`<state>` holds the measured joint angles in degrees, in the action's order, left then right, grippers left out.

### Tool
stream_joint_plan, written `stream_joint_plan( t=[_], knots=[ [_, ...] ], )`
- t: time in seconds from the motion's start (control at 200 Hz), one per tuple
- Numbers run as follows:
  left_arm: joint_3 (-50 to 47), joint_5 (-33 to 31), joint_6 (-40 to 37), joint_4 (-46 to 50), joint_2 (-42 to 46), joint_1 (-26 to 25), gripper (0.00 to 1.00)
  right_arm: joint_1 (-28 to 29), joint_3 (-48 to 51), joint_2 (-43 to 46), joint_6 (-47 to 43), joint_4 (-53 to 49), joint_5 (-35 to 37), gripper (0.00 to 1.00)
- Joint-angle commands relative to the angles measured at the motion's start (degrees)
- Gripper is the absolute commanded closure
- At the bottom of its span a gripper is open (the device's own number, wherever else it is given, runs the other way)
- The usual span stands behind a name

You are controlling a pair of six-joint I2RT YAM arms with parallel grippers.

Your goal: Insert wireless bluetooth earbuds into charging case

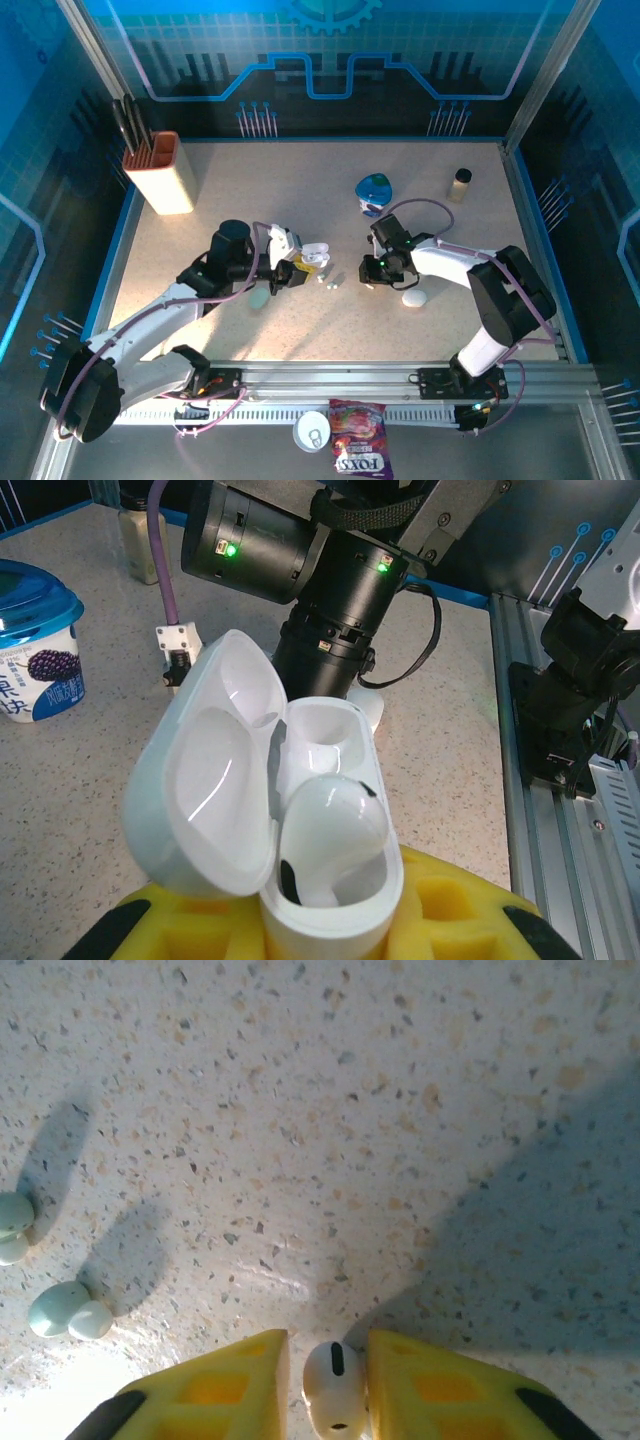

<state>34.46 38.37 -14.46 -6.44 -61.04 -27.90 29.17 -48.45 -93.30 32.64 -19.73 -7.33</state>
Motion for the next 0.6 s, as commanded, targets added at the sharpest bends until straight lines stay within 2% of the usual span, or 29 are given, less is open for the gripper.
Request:
stream_joint_plan(
  t=[0.0, 0.135, 0.305, 0.455, 0.595],
  knots=[
    [1.8, 1.6, -1.6, 0.4, 0.2, 0.0, 0.93, -0.5, -1.0, -0.2, 0.3, -1.9, -0.9, 0.76],
    [1.9, 1.8, -1.6, 0.3, 0.1, 0.0, 0.93, -0.6, -0.7, 0.6, 0.6, -2.2, 0.0, 0.82],
    [1.9, 1.7, -1.7, 0.4, 0.2, 0.0, 0.93, -0.9, 0.0, 2.3, 1.5, -0.9, 0.4, 0.83],
    [1.9, 1.2, -1.6, 0.2, 0.1, 0.0, 0.93, -1.3, 3.0, 6.8, 3.5, 4.9, -0.5, 0.83],
    [2.1, -1.5, -0.1, -1.3, -0.4, 0.0, 0.93, -1.6, 8.0, 13.6, 5.8, 14.6, -1.0, 0.83]
  ],
)
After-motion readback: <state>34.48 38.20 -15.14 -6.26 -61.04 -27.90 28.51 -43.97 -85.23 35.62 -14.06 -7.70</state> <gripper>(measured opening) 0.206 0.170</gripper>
